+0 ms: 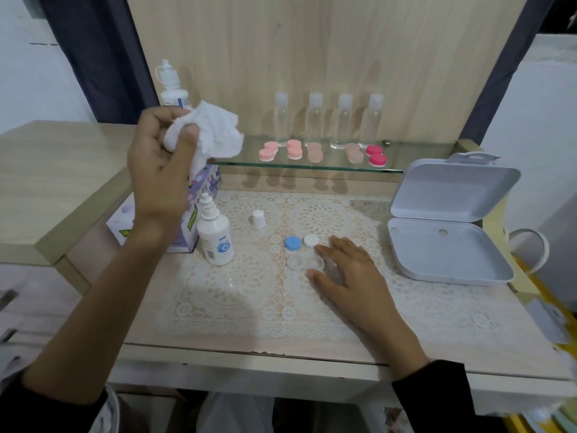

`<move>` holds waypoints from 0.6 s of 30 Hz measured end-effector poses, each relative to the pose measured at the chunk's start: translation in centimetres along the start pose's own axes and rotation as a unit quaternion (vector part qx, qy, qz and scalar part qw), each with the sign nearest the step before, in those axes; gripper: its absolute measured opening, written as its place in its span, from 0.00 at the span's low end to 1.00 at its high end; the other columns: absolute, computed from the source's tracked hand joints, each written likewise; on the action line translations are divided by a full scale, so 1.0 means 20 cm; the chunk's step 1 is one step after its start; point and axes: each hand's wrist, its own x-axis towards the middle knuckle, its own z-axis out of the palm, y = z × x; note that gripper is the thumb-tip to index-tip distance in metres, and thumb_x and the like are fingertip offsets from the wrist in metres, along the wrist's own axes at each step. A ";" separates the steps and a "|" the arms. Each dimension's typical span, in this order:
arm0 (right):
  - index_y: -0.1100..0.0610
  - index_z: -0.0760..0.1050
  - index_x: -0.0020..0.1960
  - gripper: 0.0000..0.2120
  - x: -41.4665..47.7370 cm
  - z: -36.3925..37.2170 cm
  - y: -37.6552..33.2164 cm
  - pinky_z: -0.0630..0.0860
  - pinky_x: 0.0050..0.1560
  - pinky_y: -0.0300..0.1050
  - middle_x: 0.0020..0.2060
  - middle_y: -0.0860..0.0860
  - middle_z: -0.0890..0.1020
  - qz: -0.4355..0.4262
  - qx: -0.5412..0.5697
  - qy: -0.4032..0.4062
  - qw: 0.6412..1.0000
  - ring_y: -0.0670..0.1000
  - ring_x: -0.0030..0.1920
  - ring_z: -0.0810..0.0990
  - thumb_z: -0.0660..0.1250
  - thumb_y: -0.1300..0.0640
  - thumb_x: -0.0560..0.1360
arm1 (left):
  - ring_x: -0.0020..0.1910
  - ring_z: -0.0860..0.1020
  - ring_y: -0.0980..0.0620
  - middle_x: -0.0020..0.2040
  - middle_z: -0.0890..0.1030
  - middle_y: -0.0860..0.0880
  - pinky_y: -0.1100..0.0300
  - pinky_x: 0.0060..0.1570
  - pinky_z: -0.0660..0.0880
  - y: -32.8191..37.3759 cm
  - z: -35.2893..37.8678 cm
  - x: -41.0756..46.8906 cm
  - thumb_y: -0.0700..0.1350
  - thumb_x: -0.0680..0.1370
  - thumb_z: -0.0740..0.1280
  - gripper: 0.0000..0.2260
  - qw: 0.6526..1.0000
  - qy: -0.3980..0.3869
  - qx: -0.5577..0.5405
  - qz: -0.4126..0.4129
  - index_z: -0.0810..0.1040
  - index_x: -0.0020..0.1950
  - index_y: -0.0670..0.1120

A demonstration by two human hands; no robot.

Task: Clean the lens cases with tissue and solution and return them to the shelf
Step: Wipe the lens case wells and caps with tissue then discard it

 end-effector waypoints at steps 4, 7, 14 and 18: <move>0.46 0.71 0.70 0.29 0.01 0.01 0.02 0.55 0.75 0.52 0.74 0.49 0.66 0.001 0.006 0.011 1.000 0.49 0.76 0.58 0.58 0.37 0.73 | 0.46 0.77 0.63 0.50 0.78 0.56 0.66 0.42 0.75 0.05 0.09 -0.18 0.39 0.79 0.64 0.06 0.992 -0.129 0.013 -0.007 0.74 0.54 0.47; 0.44 0.72 0.69 0.28 0.01 0.01 0.02 0.58 0.74 0.54 0.72 0.49 0.69 -0.005 0.015 0.018 1.000 0.50 0.74 0.61 0.56 0.35 0.73 | 0.46 0.79 0.57 0.50 0.80 0.57 0.61 0.41 0.79 -0.01 0.14 -0.33 0.42 0.79 0.65 0.07 0.963 -0.248 0.102 -0.039 0.75 0.54 0.53; 0.45 0.75 0.66 0.24 0.01 0.02 0.02 0.59 0.73 0.54 0.71 0.50 0.70 -0.004 0.014 0.025 1.000 0.51 0.73 0.62 0.57 0.39 0.74 | 0.37 0.79 0.46 0.43 0.81 0.51 0.50 0.37 0.75 -0.17 0.19 -0.50 0.47 0.79 0.61 0.07 0.888 -0.371 0.269 0.041 0.72 0.57 0.51; 0.45 0.75 0.65 0.27 0.01 0.02 0.01 0.59 0.73 0.55 0.71 0.49 0.70 0.000 0.014 0.027 1.000 0.51 0.74 0.62 0.53 0.35 0.73 | 0.40 0.79 0.49 0.46 0.81 0.55 0.50 0.35 0.76 -0.21 0.19 -0.52 0.50 0.76 0.58 0.09 0.874 -0.386 0.284 0.083 0.75 0.51 0.52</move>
